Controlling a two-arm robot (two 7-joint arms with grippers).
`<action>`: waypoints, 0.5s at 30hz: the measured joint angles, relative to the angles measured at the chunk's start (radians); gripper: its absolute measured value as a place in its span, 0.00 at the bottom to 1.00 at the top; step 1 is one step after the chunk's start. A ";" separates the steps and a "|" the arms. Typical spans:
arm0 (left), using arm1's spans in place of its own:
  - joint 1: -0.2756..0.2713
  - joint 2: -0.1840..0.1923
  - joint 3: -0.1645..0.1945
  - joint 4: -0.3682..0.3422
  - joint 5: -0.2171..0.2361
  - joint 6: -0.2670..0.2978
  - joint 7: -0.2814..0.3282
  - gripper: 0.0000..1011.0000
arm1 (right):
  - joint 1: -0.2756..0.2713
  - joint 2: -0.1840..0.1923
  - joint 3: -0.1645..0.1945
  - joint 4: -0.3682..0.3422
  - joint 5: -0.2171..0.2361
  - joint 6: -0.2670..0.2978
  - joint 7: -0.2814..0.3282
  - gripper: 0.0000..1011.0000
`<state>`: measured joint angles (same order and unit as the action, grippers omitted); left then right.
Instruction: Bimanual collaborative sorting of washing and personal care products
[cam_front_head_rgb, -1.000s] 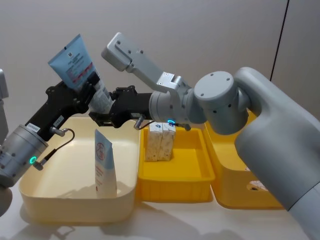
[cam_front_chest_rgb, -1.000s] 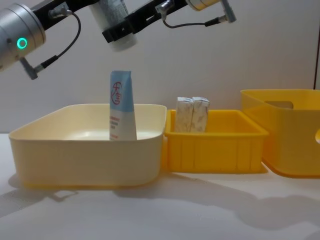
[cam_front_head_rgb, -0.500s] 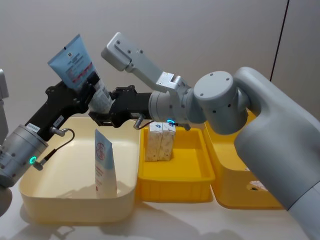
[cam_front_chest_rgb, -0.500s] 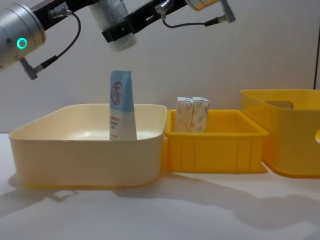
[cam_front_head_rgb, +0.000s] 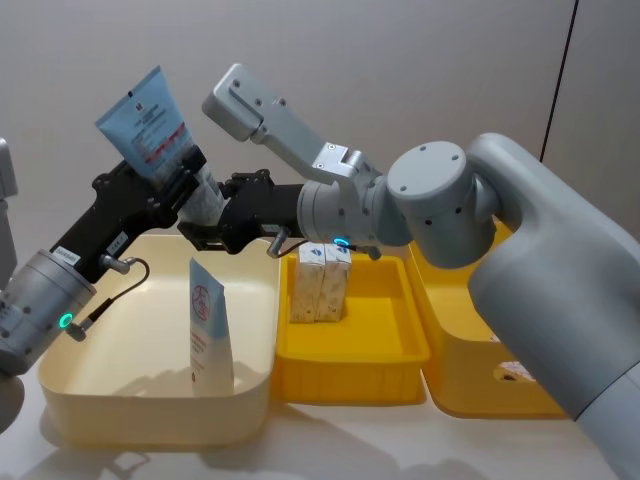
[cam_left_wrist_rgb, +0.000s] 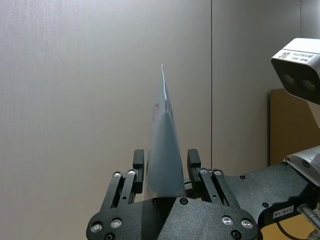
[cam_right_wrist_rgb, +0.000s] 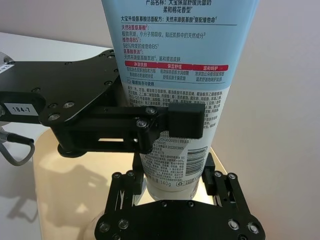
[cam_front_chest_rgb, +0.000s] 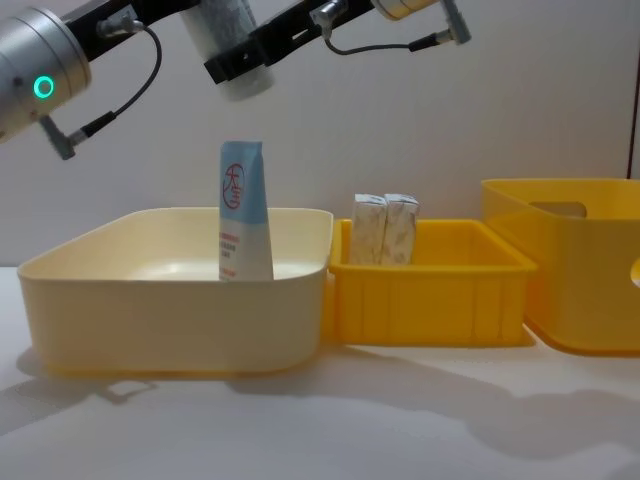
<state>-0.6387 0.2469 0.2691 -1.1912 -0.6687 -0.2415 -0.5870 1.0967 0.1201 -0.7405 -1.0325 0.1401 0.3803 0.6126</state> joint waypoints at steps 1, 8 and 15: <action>0.000 0.000 0.000 0.000 0.000 0.000 0.000 0.52 | 0.000 0.000 0.000 0.000 0.000 0.000 0.000 0.66; 0.000 0.000 0.000 0.000 0.000 0.000 0.000 0.74 | 0.003 0.002 0.001 0.001 -0.005 0.001 -0.004 0.66; 0.000 0.000 0.000 0.000 0.000 0.000 0.000 0.94 | 0.010 0.016 0.018 0.001 -0.017 0.017 -0.029 0.66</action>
<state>-0.6388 0.2468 0.2691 -1.1910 -0.6687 -0.2414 -0.5870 1.1063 0.1361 -0.7224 -1.0319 0.1226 0.3978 0.5833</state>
